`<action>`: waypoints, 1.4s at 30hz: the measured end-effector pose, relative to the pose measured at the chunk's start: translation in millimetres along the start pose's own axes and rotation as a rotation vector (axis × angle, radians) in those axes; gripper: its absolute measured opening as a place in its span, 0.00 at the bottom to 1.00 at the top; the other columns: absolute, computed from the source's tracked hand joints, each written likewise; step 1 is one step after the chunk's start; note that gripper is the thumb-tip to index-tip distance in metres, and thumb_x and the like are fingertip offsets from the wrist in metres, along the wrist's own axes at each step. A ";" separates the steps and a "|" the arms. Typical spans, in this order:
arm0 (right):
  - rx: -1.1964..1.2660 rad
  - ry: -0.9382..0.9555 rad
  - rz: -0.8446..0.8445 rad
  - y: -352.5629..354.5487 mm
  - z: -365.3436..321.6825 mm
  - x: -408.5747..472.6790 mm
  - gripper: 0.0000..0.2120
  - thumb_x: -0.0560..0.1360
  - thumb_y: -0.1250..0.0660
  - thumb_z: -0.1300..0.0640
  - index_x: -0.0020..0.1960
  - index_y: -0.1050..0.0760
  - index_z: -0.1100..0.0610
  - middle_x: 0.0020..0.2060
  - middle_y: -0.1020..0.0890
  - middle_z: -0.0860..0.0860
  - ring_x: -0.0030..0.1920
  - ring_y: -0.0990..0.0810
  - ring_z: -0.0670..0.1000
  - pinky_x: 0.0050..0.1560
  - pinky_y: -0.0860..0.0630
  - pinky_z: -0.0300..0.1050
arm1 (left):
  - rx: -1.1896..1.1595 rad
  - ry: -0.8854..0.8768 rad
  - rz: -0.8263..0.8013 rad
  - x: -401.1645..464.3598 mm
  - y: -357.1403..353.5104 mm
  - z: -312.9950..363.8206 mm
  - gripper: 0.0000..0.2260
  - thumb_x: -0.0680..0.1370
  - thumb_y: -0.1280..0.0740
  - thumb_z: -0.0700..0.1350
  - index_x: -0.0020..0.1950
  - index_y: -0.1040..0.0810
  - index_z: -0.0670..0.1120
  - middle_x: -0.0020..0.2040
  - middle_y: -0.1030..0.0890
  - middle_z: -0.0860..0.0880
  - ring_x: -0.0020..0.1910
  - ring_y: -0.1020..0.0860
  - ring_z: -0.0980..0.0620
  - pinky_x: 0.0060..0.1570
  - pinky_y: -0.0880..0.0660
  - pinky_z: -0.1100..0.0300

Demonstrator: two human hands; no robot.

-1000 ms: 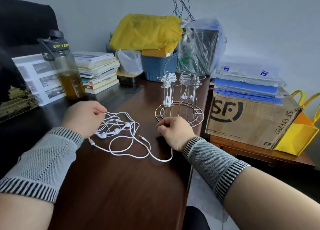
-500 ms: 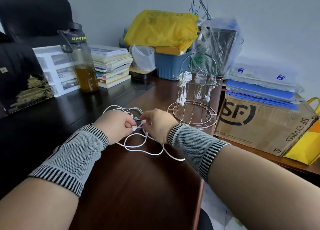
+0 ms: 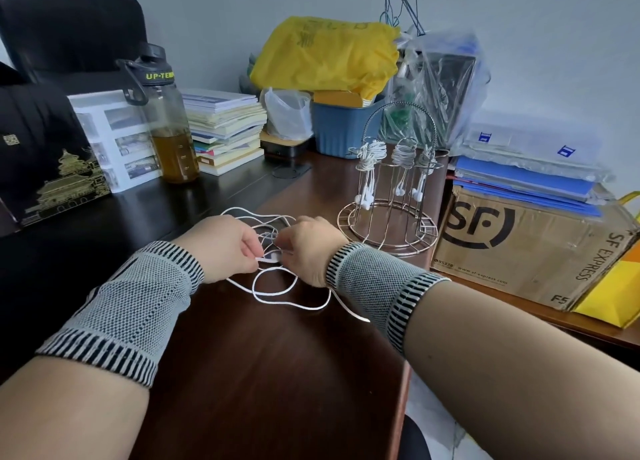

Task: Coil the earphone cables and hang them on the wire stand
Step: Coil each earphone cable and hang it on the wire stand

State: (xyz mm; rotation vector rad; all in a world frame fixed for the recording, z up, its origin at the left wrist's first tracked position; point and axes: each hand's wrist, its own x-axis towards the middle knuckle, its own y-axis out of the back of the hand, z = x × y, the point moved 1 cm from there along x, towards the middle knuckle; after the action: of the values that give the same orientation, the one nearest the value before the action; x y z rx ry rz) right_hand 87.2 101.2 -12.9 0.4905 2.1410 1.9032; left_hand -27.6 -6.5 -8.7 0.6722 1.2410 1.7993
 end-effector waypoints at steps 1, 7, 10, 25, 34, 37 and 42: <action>-0.031 0.010 -0.010 -0.3 -0.9 0.2 0.15 0.79 0.41 0.47 0.60 0.23 0.51 0.57 0.22 0.53 0.62 0.28 0.54 0.65 0.33 0.46 | -0.018 0.001 0.013 0.4 0.8 -0.6 0.07 0.72 0.27 0.44 0.46 0.18 0.56 0.39 0.18 0.59 0.41 0.20 0.63 0.47 0.25 0.67; 0.392 -0.127 0.129 1.7 8.4 -3.8 0.07 0.76 0.33 0.51 0.47 0.18 0.52 0.42 0.16 0.50 0.46 0.19 0.51 0.50 0.24 0.42 | -0.264 -0.031 0.261 -3.1 14.8 3.7 0.07 0.73 0.27 0.43 0.44 0.20 0.55 0.42 0.18 0.57 0.44 0.20 0.60 0.46 0.24 0.65; 0.805 -0.187 0.251 14.3 20.9 -12.4 0.06 0.75 0.30 0.53 0.40 0.19 0.54 0.29 0.20 0.47 0.30 0.25 0.46 0.36 0.25 0.40 | -0.540 0.006 0.367 -5.7 24.2 10.6 0.06 0.73 0.26 0.43 0.47 0.17 0.53 0.44 0.16 0.55 0.44 0.19 0.59 0.46 0.23 0.64; 1.631 -0.233 0.413 49.9 66.2 -72.8 0.11 0.78 0.40 0.66 0.39 0.23 0.61 0.33 0.20 0.55 0.33 0.21 0.53 0.38 0.25 0.45 | -1.336 -0.043 0.044 -12.1 22.8 101.0 0.07 0.76 0.31 0.35 0.52 0.21 0.43 0.44 0.18 0.49 0.43 0.21 0.55 0.40 0.21 0.67; 1.744 -0.218 0.383 59.1 78.9 -89.5 0.10 0.76 0.43 0.65 0.42 0.23 0.63 0.35 0.16 0.57 0.34 0.17 0.53 0.33 0.24 0.40 | -1.317 -0.069 -0.054 -9.9 11.5 136.3 0.05 0.76 0.31 0.34 0.47 0.21 0.44 0.38 0.17 0.49 0.39 0.19 0.54 0.36 0.22 0.66; 1.717 -0.194 0.398 58.7 79.6 -92.9 0.12 0.75 0.44 0.68 0.40 0.24 0.64 0.35 0.17 0.57 0.34 0.18 0.52 0.35 0.24 0.41 | -1.258 -0.032 -0.036 -10.6 11.4 144.5 0.06 0.76 0.33 0.33 0.44 0.22 0.43 0.36 0.18 0.48 0.35 0.19 0.54 0.36 0.23 0.65; 1.675 -0.148 0.424 62.5 74.4 -98.7 0.13 0.74 0.46 0.71 0.38 0.24 0.66 0.31 0.18 0.59 0.32 0.18 0.52 0.36 0.26 0.43 | -1.215 0.073 0.024 -7.4 7.2 153.8 0.05 0.76 0.29 0.40 0.41 0.23 0.45 0.31 0.19 0.50 0.29 0.21 0.57 0.37 0.25 0.63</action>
State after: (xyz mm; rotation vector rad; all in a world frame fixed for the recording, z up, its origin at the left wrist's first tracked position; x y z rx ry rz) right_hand 212.4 135.9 35.0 1.2737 3.1142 -0.3642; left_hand 95.7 60.6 54.9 -0.0886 0.0188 2.1669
